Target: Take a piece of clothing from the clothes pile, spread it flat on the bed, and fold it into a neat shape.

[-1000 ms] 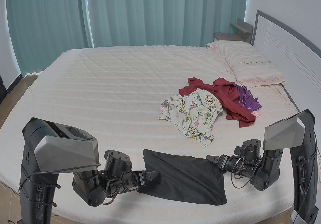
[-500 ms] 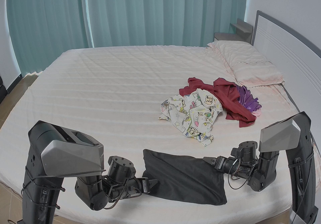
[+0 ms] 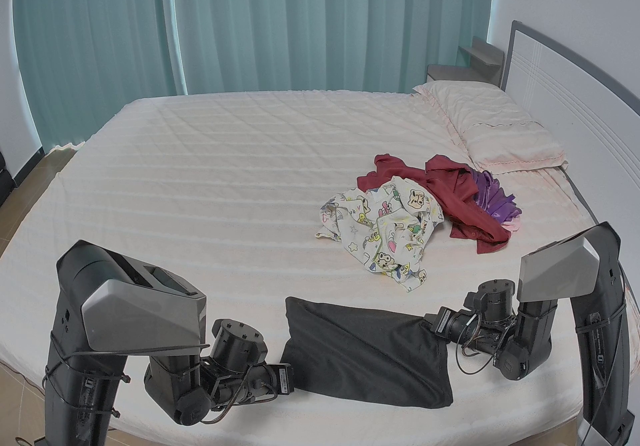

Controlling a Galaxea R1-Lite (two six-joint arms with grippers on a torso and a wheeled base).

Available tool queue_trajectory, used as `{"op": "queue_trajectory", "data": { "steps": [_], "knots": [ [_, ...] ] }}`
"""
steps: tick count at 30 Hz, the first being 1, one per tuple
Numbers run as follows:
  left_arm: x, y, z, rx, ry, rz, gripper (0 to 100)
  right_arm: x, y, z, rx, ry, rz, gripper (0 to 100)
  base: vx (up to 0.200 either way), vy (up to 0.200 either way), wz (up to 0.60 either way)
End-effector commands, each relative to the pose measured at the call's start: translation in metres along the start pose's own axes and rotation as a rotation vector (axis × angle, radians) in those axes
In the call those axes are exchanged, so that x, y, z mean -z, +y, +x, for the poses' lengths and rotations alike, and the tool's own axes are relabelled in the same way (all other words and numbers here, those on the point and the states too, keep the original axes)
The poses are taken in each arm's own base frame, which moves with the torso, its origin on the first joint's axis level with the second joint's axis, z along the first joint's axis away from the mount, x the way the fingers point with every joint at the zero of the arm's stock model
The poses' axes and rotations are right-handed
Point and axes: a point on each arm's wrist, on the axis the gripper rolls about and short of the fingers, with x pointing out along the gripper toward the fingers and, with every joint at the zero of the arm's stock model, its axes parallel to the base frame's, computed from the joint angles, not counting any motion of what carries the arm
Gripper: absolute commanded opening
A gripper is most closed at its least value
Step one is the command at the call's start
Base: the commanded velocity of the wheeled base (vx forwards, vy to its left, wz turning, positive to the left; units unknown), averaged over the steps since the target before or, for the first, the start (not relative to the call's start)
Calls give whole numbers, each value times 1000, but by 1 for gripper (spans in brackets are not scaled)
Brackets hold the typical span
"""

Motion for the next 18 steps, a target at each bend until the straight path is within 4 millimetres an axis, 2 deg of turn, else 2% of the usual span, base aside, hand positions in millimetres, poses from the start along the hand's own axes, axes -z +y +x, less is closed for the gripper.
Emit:
{"op": "queue_trajectory", "data": {
  "steps": [1, 11, 18],
  "knots": [
    [2, 2, -2, -8, 8, 1, 0, -4, 2, 1, -2, -22, 12, 0, 0, 0, 0],
    [2, 3, -2, -11, 8, -3, 0, -19, 0, 8, 23, -142, 17, 0, 0, 0, 0],
    [2, 3, -2, -12, 9, -4, 0, -19, -7, 10, 55, -154, 21, 0, 0, 0, 0]
  ]
}}
